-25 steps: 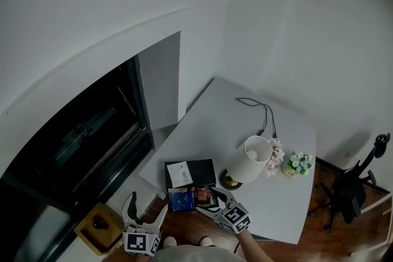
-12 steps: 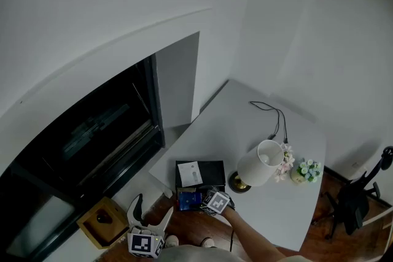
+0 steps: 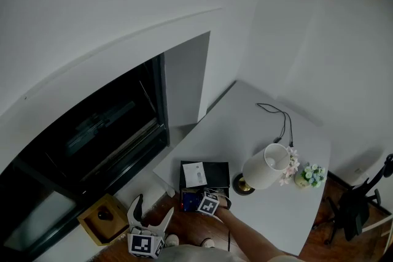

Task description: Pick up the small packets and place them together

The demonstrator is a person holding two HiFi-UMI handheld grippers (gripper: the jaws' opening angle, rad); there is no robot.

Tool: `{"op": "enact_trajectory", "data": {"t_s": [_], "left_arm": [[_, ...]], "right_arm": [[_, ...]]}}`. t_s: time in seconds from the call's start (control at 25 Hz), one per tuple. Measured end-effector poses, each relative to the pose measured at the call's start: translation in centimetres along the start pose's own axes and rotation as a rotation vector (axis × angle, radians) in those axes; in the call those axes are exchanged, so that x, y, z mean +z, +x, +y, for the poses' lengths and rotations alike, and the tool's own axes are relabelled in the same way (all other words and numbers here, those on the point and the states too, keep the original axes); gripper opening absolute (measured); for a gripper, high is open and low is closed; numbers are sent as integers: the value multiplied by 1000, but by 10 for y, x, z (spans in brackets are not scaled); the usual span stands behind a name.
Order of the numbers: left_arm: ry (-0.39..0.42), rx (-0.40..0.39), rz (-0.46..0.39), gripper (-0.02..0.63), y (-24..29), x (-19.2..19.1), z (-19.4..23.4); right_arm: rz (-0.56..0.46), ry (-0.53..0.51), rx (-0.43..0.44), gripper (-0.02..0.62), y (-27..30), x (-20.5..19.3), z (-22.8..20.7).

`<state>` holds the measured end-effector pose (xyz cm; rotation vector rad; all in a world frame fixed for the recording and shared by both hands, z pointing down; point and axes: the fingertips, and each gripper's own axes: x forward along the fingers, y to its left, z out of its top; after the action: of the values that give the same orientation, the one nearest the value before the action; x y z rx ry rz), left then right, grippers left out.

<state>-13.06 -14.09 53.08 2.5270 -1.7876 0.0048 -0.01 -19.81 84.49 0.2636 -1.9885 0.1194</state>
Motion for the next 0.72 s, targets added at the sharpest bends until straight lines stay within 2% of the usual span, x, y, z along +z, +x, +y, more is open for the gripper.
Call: {"op": "enact_trajectory", "data": {"t_s": [0.24,0.4,0.6,0.72], "left_arm": [[-3,-7,-2,411,3,1,1],[2,-20,-6,410,6,1,-2],[-4,-34,-8,410,9,-2,-3],[-22,-46,-6,410,11,-4,-8]], "right_arm": [[-17,3,-39,252,-7,2,5],[-59,2,-101,199,-25,6,6],[-151,-2,-180,190,-63,14,3],[-230,41,-218,190,-89,18,4]]}}
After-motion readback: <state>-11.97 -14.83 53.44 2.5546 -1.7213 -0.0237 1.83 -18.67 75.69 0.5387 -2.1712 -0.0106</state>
